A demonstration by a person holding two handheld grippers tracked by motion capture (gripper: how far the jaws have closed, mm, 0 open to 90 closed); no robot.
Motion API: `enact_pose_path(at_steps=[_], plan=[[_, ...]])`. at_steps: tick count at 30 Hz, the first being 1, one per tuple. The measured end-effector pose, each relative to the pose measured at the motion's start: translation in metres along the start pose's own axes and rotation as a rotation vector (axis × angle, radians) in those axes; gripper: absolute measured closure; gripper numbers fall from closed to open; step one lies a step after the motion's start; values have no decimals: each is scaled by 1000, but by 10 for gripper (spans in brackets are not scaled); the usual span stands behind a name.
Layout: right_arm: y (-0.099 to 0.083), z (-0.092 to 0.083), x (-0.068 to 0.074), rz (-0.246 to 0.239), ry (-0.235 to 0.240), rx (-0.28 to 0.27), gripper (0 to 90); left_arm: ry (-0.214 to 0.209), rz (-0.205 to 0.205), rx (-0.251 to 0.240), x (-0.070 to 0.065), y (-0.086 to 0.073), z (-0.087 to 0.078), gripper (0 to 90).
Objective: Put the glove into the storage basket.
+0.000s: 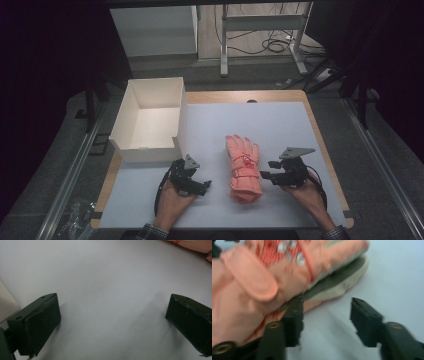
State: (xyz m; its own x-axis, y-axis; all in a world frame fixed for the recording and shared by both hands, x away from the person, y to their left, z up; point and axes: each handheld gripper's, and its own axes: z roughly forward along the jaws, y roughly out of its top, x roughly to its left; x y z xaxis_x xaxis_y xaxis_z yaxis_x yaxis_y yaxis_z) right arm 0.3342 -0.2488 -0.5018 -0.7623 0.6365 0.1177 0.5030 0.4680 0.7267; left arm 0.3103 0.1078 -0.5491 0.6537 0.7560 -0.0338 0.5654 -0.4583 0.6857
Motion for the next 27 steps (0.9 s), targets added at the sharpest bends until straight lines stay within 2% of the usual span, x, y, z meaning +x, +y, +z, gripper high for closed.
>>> enact_pose_path(at_steps=[6,11,13,22,27], plan=[[-16,8,6,-11,63,22,670,0,0,0,0,0,0,0],[-18,15,16,-59,68,32,792,0,0,0,0,0,0,0],[-18,17,18,-72,58,31,805,0,0,0,0,0,0,0],[-16,26,26,-85,79,35,796,0,0,1,0,0,0,0],[-11,34,33,-108,91,34,781,0,1,1,0,0,0,0]])
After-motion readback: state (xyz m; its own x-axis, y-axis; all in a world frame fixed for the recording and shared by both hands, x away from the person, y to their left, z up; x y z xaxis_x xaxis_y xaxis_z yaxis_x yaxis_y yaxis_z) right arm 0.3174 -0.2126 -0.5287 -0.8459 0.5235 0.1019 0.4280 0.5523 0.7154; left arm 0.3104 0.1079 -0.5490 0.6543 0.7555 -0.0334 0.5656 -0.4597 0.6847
